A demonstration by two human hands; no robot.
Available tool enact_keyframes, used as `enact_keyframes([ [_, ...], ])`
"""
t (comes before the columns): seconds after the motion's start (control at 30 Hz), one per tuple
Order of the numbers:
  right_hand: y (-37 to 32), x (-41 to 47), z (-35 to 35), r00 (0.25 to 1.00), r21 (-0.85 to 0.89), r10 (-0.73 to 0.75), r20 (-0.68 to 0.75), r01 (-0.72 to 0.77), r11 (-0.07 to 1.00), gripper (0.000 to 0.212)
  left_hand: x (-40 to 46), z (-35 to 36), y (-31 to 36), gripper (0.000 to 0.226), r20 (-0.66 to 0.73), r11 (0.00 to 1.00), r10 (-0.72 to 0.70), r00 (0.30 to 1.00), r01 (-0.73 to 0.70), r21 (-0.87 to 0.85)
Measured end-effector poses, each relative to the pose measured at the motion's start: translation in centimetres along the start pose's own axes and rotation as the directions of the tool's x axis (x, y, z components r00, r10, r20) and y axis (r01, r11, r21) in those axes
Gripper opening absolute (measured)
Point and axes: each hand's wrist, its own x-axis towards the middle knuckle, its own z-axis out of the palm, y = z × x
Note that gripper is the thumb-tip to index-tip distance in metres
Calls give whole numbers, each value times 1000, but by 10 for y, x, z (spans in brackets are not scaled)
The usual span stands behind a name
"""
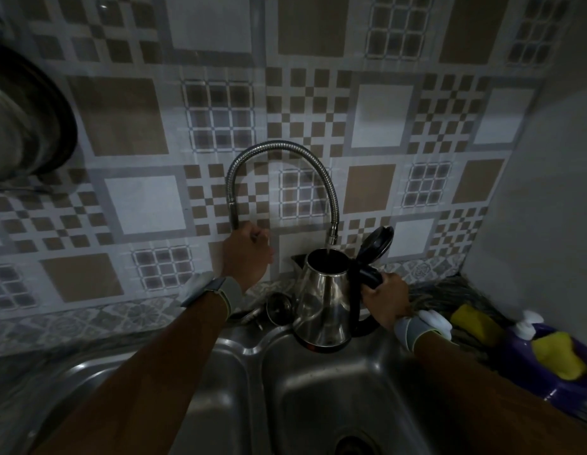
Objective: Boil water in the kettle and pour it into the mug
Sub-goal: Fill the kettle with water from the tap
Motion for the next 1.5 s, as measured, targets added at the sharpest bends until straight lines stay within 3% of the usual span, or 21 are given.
enact_keyframes([
  [0.43, -3, 0, 1, 1000, -6, -2, -21, 2, 1000, 21, -2, 1, 3, 20, -24, 999, -2, 1000, 3, 50],
  [1.5, -8, -2, -3, 1000, -22, 12, 21, -12, 1000, 22, -1, 0, 1, 27, 1, 1000, -5, 1000, 5, -31],
])
